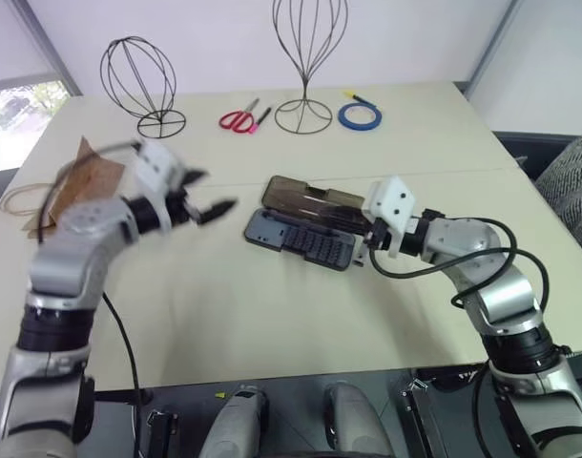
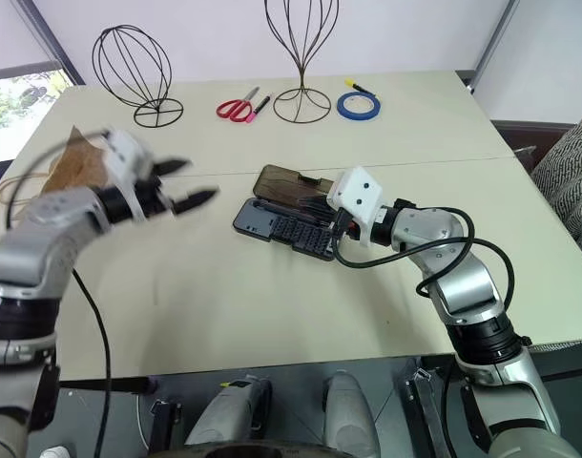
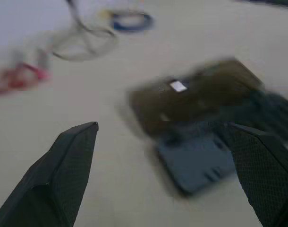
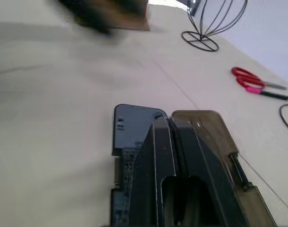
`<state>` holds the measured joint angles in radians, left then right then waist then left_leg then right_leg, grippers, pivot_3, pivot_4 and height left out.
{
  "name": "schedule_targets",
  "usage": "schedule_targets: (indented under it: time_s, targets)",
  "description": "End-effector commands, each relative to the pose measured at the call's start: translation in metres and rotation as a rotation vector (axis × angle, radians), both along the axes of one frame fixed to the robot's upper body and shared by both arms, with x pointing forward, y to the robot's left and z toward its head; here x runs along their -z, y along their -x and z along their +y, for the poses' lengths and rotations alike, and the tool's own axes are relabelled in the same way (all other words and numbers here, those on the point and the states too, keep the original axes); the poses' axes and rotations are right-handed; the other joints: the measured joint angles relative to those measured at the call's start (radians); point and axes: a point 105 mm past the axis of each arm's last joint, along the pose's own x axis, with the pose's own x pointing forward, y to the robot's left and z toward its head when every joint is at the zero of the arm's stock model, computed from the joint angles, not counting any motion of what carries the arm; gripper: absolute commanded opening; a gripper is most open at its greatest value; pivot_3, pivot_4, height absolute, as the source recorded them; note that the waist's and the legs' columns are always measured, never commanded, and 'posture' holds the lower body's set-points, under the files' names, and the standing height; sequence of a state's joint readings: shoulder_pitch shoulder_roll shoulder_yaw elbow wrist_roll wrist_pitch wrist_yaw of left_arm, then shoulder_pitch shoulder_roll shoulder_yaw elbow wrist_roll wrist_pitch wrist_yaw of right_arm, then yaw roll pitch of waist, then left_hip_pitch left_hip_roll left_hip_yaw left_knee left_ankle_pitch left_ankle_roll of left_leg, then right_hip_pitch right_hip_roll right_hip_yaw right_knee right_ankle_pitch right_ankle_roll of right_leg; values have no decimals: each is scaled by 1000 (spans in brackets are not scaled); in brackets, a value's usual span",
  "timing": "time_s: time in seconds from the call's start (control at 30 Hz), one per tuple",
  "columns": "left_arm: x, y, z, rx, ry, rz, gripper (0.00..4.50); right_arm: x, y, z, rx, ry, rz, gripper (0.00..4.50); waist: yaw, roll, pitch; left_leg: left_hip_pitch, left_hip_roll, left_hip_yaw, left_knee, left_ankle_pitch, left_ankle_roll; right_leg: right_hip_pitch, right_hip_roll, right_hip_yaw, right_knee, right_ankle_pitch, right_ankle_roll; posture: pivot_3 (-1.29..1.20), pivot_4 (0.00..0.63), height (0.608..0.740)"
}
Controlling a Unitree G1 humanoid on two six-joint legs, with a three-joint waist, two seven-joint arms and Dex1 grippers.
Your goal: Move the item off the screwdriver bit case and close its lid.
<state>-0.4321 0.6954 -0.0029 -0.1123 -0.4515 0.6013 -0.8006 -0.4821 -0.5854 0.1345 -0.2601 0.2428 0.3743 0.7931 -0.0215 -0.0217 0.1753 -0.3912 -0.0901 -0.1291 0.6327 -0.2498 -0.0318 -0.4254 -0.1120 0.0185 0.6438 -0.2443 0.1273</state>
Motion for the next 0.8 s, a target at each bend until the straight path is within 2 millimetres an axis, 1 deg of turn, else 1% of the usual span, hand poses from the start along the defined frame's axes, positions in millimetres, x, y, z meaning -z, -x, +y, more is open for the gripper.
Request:
schedule_targets:
  time_s: [0.03,0.13,0.27,0.33,0.37,0.4,0.5,0.53,0.57,0.6,0.7,0.73,0.8]
  targets:
    - [6,8,3,25,-46,-1,4443,-16,-4,-5,34,-13,-82,0,3,0,0,0,0,0,0,0,0,0,0,0,0,0,0,0,150,740]
    - [16,16,1,55,-65,20,4443,-18,-13,-13,88,-8,-97,0,8,0,0,0,0,0,1,0,0,0,0,0,0,0,0,0,150,740]
    - [18,13,4,39,-72,13,4443,-22,-31,-27,185,5,-112,0,9,0,0,0,-1,0,1,0,0,1,-1,0,0,0,0,0,150,740]
    - [17,12,4,39,-81,1,4500,-23,-42,-34,228,5,-102,540,8,0,0,0,-1,0,1,0,0,1,-1,0,0,0,0,0,150,740]
    - [16,11,4,42,-85,-3,4500,-24,-47,-37,242,1,-84,920,7,0,0,0,0,0,0,0,0,1,0,0,0,0,0,0,150,740]
    - [16,11,4,45,-87,-5,4500,-23,-50,-38,249,-3,-71,1382,6,0,0,0,0,0,0,0,0,1,0,0,0,0,0,0,150,740]
    - [14,7,5,43,-91,-16,4500,-20,-66,-44,281,51,-71,2961,4,0,1,0,0,0,0,0,0,0,0,0,0,0,0,0,150,740]
    - [13,6,5,43,-93,-19,4500,-19,-70,-44,282,61,-59,3412,4,0,1,0,0,0,0,0,0,0,0,0,0,0,0,0,150,740]
    - [12,4,6,43,-97,-26,4500,-18,-77,-45,283,80,-56,4013,3,0,1,0,0,0,0,0,0,0,0,0,0,0,0,0,150,740]
    - [12,3,6,43,-101,-31,4500,-18,-81,-45,282,96,-56,4410,3,0,1,0,0,0,0,0,0,0,0,0,0,0,0,0,150,740]
    - [11,0,5,44,-105,-43,4500,-15,-103,-45,314,87,24,4410,0,1,1,0,0,1,0,0,0,0,0,0,0,0,0,0,150,740]
    - [10,-1,4,45,-104,-45,4500,-13,-113,-47,349,61,74,4410,-2,1,1,0,0,1,0,0,0,0,0,0,0,0,-1,0,150,740]
    - [10,-3,3,42,-104,-52,4500,-7,-126,-51,409,37,154,4410,-4,1,1,0,0,1,0,0,-1,-1,0,0,0,0,-1,0,150,740]
